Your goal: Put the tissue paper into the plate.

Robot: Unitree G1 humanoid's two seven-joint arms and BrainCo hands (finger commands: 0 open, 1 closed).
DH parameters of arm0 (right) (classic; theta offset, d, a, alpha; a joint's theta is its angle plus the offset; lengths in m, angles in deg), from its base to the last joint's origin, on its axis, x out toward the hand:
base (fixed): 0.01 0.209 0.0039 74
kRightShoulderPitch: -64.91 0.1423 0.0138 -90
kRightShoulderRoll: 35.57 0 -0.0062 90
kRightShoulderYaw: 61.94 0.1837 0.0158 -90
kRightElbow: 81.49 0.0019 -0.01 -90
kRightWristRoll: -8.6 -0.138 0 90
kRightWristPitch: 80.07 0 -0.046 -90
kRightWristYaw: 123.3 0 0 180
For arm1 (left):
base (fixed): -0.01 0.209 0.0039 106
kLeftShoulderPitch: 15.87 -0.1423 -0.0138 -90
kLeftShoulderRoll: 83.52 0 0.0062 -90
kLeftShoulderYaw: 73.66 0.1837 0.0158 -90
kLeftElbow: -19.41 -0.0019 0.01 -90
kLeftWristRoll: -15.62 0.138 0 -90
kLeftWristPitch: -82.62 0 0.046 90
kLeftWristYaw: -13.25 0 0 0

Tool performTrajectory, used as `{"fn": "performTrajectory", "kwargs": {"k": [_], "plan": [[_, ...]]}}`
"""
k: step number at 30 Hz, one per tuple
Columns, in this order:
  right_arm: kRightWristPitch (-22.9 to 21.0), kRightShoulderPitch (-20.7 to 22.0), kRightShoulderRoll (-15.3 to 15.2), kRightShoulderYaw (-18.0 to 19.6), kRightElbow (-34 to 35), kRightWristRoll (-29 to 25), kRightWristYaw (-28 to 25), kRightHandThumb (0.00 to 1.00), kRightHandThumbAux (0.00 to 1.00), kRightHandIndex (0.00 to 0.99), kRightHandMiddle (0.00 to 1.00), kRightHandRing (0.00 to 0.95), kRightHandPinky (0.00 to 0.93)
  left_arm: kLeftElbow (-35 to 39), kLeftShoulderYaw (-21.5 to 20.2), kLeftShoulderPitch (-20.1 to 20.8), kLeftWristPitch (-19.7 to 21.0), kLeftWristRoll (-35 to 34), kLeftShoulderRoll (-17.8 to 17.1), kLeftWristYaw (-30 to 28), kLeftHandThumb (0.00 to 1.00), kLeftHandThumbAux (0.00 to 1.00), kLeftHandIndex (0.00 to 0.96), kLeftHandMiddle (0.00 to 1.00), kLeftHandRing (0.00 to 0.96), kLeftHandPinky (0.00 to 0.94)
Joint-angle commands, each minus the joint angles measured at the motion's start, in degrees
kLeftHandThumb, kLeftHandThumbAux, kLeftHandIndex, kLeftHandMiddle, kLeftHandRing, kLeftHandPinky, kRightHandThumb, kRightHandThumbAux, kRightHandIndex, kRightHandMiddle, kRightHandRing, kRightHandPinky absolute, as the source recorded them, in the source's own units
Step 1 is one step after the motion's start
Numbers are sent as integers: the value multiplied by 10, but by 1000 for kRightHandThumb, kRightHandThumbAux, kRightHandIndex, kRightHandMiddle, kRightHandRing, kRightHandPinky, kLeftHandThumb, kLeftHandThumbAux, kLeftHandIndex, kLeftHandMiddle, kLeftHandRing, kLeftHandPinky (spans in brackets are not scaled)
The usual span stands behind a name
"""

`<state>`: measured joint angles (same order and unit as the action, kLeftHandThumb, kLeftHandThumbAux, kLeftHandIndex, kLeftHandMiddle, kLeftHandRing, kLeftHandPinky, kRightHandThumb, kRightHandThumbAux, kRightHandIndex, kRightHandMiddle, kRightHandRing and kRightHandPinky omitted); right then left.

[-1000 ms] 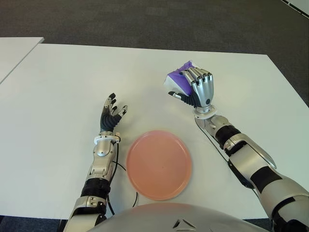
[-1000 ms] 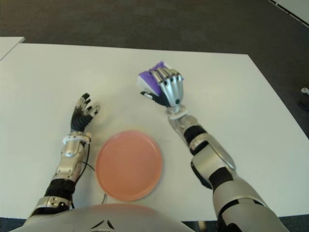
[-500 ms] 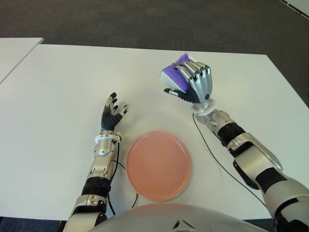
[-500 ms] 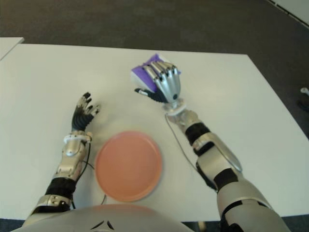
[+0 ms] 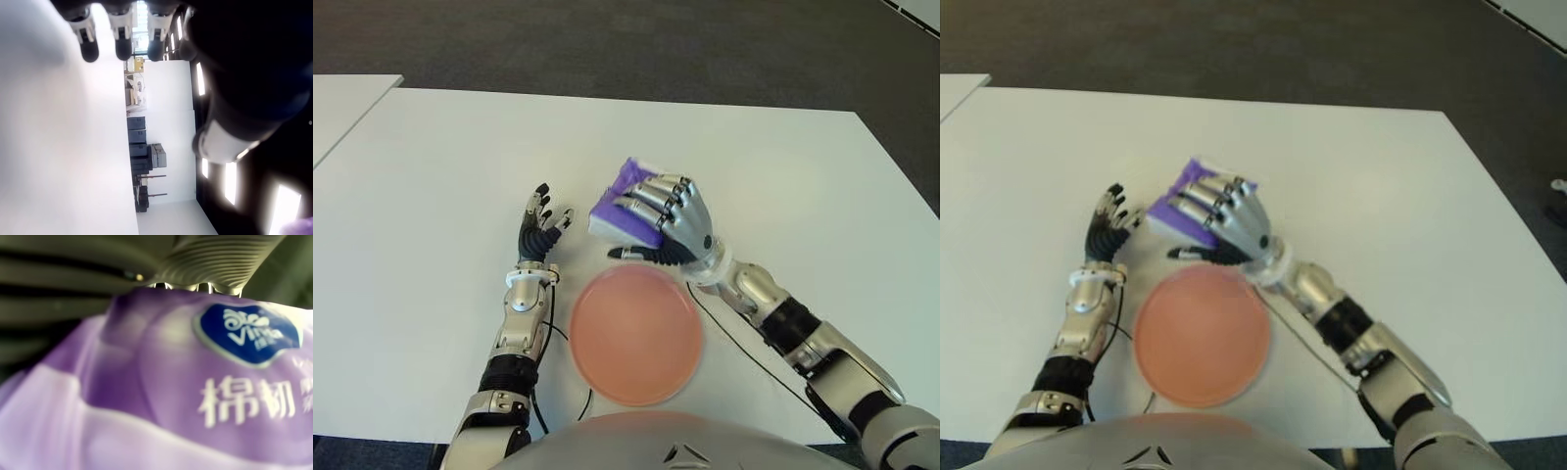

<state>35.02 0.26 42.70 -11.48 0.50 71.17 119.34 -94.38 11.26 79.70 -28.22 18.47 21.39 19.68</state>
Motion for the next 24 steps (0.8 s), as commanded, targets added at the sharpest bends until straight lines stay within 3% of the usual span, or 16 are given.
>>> {"fn": "performTrajectory", "kwargs": {"k": [1, 5, 13, 24], "plan": [[51, -28, -57, 33, 59, -39, -103, 851, 680, 394, 538, 831, 833, -4, 4, 1, 13, -3, 2, -4, 124, 729, 77, 54, 21, 4], [93, -52, -80, 45, 98, -79, -199, 851, 680, 395, 539, 828, 822, -3, 6, 2, 12, -7, 2, -9, 133, 730, 79, 60, 28, 20], [129, -88, -81, 72, 146, -116, -318, 851, 680, 394, 538, 827, 812, 5, 11, 2, 21, 1, 3, 2, 134, 724, 79, 57, 33, 24], [172, -135, -72, 103, 175, -150, -413, 850, 680, 395, 539, 805, 803, 24, 17, -3, 36, 4, 8, 9, 128, 713, 85, 59, 36, 35]]}}
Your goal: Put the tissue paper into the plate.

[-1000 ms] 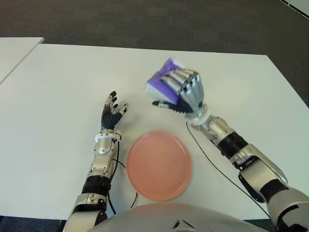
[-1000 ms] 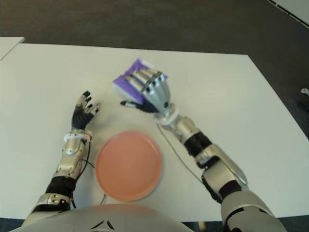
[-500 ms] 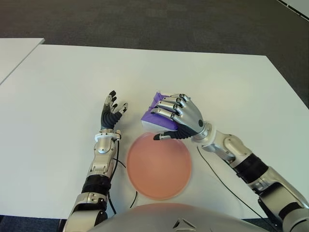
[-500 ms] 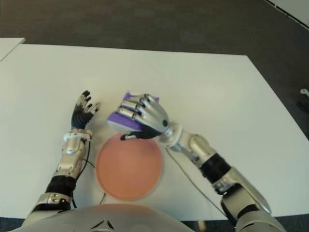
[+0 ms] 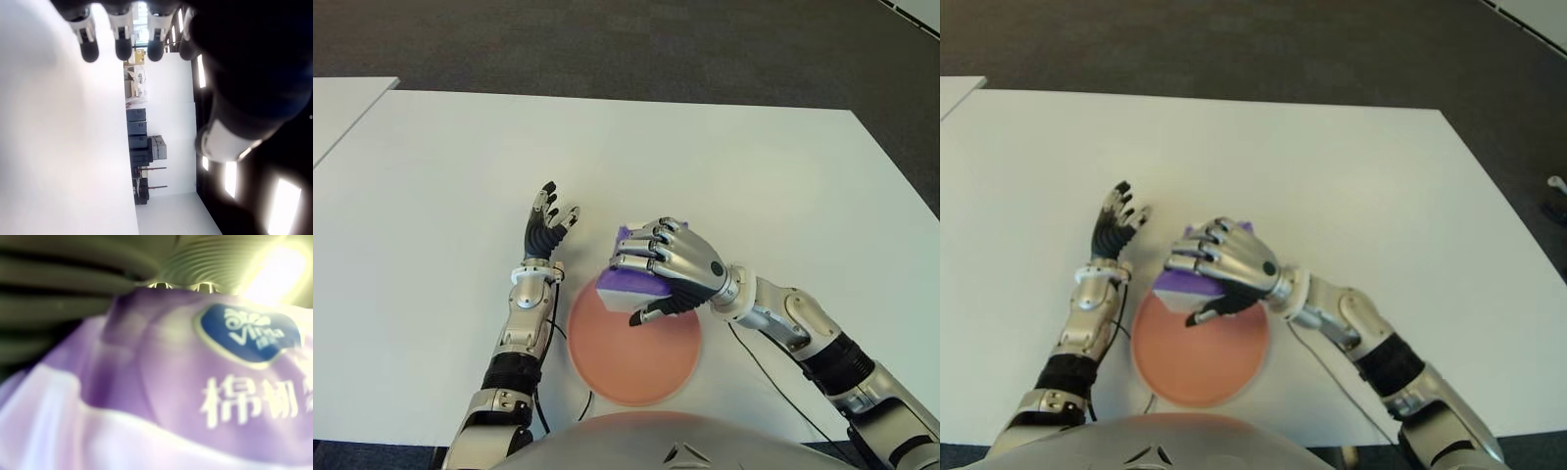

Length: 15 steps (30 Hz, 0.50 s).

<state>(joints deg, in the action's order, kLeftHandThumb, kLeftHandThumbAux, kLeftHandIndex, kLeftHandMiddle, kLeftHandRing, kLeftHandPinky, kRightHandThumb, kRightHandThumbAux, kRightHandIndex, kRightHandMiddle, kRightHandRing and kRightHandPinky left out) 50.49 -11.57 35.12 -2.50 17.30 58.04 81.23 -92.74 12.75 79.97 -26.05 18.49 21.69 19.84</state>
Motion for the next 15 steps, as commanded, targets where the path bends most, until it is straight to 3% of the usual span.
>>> {"fn": "performTrajectory", "kwargs": {"k": [1, 15], "plan": [[20, -20, 5, 16, 7, -21, -39, 850, 680, 395, 539, 805, 802, 9, 2, -6, 15, 3, 6, 7, 126, 713, 85, 59, 36, 35], [46, -47, 22, 60, -2, -27, -83, 850, 680, 395, 541, 806, 814, 14, 1, -14, 15, 5, 6, 8, 113, 734, 84, 59, 36, 33]]}}
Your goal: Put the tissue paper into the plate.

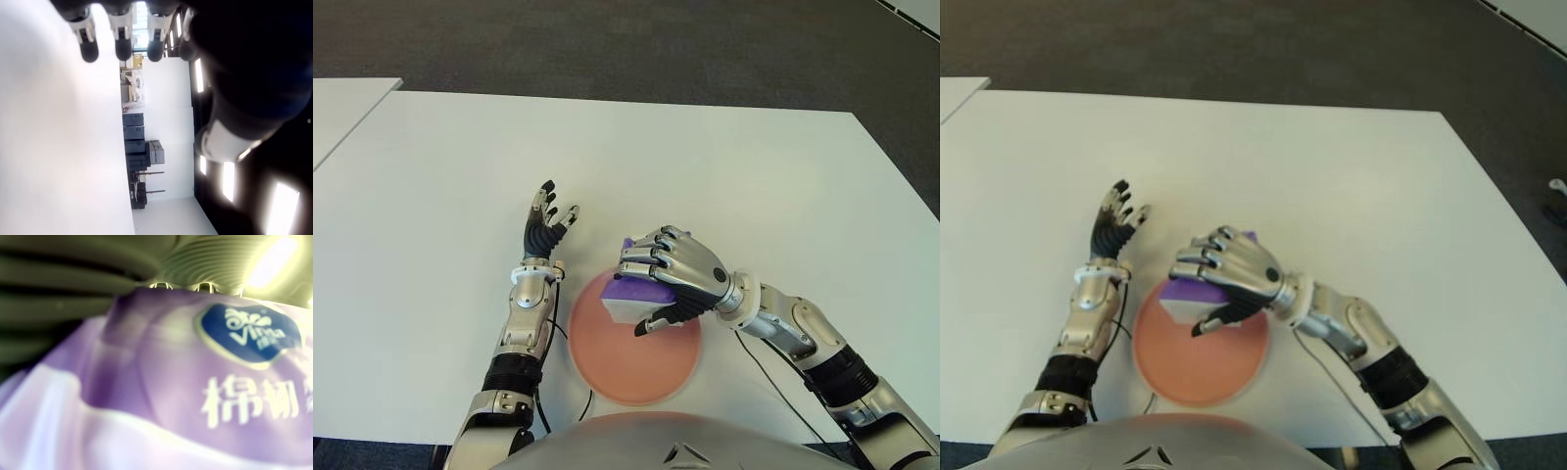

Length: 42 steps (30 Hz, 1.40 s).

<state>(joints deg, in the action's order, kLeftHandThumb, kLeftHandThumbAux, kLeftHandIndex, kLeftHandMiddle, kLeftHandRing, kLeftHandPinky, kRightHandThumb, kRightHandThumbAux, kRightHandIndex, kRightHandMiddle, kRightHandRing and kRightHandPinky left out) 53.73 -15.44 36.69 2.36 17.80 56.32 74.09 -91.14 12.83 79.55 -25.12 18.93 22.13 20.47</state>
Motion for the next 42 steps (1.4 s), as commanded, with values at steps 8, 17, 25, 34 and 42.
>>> {"fn": "performTrajectory", "kwargs": {"k": [8, 17, 25, 34, 42], "plan": [[22, -21, 18, 24, 3, -27, -37, 849, 681, 394, 541, 806, 808, -15, -1, -1, 2, -7, 1, -2, 122, 740, 90, 62, 36, 23], [36, -21, 22, 16, -9, -45, -86, 849, 680, 397, 540, 790, 794, -13, 3, 1, 8, 5, 0, 7, 118, 723, 85, 58, 33, 25], [57, -30, 38, 12, -40, -30, -87, 850, 679, 399, 540, 777, 790, -18, -1, 5, 6, -1, 0, 2, 125, 730, 87, 64, 40, 40], [83, -11, 75, 0, -104, 14, -43, 850, 680, 396, 541, 786, 798, -24, 0, 10, 0, -3, 3, 3, 139, 723, 89, 64, 38, 24], [117, -3, 92, -14, -128, 7, -41, 849, 679, 397, 543, 792, 809, -18, 2, 8, 4, 4, 2, 6, 129, 720, 82, 62, 40, 36]]}}
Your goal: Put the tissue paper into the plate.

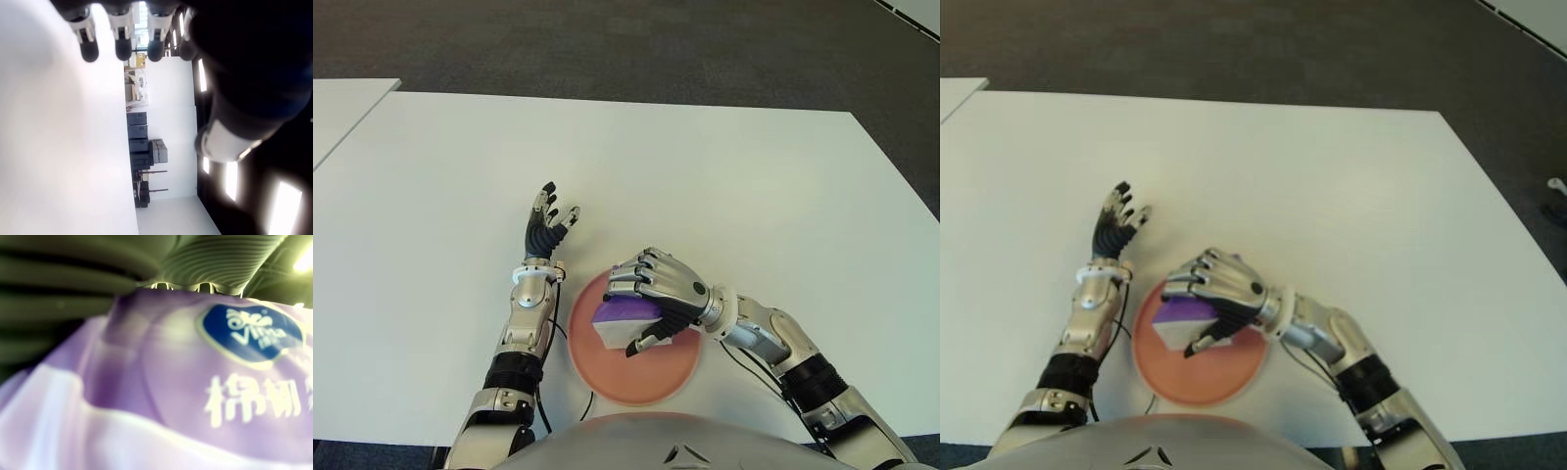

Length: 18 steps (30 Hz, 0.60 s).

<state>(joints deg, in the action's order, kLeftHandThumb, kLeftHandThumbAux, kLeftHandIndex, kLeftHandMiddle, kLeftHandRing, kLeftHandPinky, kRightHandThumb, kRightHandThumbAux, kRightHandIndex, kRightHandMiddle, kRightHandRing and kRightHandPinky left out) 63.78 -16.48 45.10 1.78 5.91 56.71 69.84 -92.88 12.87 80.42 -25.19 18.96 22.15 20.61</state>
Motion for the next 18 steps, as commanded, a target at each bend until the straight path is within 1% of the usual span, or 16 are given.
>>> {"fn": "performTrajectory", "kwargs": {"k": [1, 3, 7, 9, 13, 14, 15, 16, 17, 18], "plan": [[18, 7, 11, -9, -6, 5, 1, 849, 679, 397, 543, 793, 810, 1, 2, -1, 6, 3, 3, 5, 129, 720, 81, 63, 40, 36], [19, 6, 15, -8, -3, 10, 4, 849, 679, 398, 544, 792, 804, 2, 1, 1, 9, 1, 5, 6, 133, 721, 81, 64, 42, 39], [11, 1, 20, -1, 7, 32, 15, 850, 677, 404, 540, 761, 756, 1, -2, 5, 12, -3, 8, 8, 147, 714, 82, 66, 44, 43], [-4, -3, 20, 2, 20, 54, 16, 852, 672, 420, 553, 724, 694, 1, -3, 5, 9, -4, 10, 9, 156, 711, 82, 68, 47, 49], [-24, -8, 17, 3, 36, 82, 15, 851, 669, 432, 568, 685, 631, 1, -4, 5, 7, -3, 13, 11, 165, 707, 81, 70, 49, 51], [-30, -9, 15, 3, 42, 90, 14, 789, 687, 428, 539, 620, 572, 2, -3, 4, 7, -3, 13, 11, 165, 704, 80, 70, 49, 47], [-40, -11, 10, 4, 52, 103, 6, 749, 698, 425, 519, 579, 533, 2, -3, 5, 7, -3, 14, 12, 165, 702, 79, 69, 49, 44], [-50, -11, 1, 4, 63, 113, -11, 630, 680, 395, 462, 503, 466, 2, -3, 5, 6, -2, 14, 12, 165, 701, 79, 69, 48, 43], [-57, -11, -5, 4, 71, 119, -22, 405, 650, 286, 330, 346, 318, 2, -4, 5, 6, -2, 15, 13, 165, 700, 78, 67, 46, 41], [-62, -12, -8, 3, 76, 122, -29, 259, 631, 216, 246, 246, 223, 2, -4, 5, 6, -2, 15, 13, 165, 699, 77, 67, 45, 40]]}}
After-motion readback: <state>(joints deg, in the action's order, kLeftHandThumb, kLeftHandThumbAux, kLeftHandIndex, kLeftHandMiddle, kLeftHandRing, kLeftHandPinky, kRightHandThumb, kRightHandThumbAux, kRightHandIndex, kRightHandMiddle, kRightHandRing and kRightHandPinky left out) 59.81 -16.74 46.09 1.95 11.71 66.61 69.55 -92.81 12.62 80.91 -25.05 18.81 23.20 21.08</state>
